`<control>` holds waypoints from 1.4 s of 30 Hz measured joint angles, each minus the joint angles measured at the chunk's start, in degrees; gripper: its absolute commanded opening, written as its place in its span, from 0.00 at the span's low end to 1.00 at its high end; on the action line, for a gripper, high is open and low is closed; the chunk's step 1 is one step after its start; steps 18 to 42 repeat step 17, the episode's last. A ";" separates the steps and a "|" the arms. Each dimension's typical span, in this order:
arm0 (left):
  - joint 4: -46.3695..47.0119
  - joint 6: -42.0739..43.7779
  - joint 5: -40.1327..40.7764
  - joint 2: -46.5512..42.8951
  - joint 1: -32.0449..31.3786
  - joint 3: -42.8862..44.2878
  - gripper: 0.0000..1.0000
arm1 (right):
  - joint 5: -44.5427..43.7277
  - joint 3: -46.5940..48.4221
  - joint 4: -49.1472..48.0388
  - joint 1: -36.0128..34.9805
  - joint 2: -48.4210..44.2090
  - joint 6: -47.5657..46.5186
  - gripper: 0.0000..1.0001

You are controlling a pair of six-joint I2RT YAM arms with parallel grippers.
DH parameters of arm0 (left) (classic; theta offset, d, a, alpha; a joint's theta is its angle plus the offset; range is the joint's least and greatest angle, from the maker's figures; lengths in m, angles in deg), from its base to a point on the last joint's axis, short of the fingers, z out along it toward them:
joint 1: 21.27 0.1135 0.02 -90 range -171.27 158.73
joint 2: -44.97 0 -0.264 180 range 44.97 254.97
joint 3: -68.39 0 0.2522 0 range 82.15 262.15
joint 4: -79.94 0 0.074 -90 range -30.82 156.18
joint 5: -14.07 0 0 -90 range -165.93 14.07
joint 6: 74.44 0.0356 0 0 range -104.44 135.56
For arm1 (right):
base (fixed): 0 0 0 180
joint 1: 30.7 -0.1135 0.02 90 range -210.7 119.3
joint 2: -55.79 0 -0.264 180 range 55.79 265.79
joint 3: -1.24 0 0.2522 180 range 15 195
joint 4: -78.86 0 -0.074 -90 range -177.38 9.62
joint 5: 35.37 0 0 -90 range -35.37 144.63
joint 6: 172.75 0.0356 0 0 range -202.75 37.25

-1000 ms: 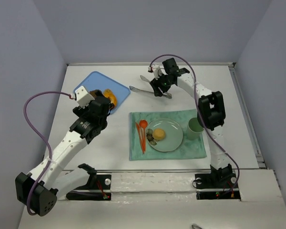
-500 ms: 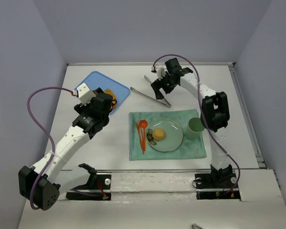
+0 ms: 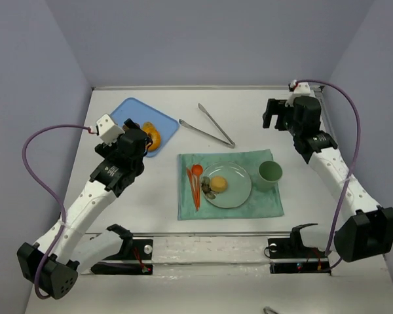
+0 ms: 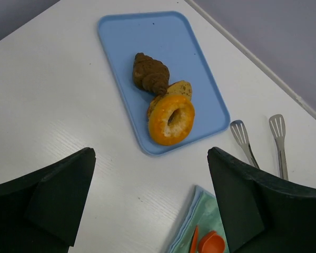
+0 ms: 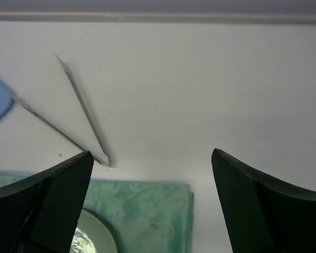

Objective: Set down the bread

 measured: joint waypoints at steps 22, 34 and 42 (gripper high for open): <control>-2.67 -1.40 -0.09 -5.53 0.04 -2.14 0.99 | -15.54 -18.56 -2.60 1.88 -20.33 11.89 1.00; -2.67 -1.40 -0.09 -5.53 0.04 -2.14 0.99 | -15.54 -18.56 -2.60 1.88 -20.33 11.89 1.00; -2.67 -1.40 -0.09 -5.53 0.04 -2.14 0.99 | -15.54 -18.56 -2.60 1.88 -20.33 11.89 1.00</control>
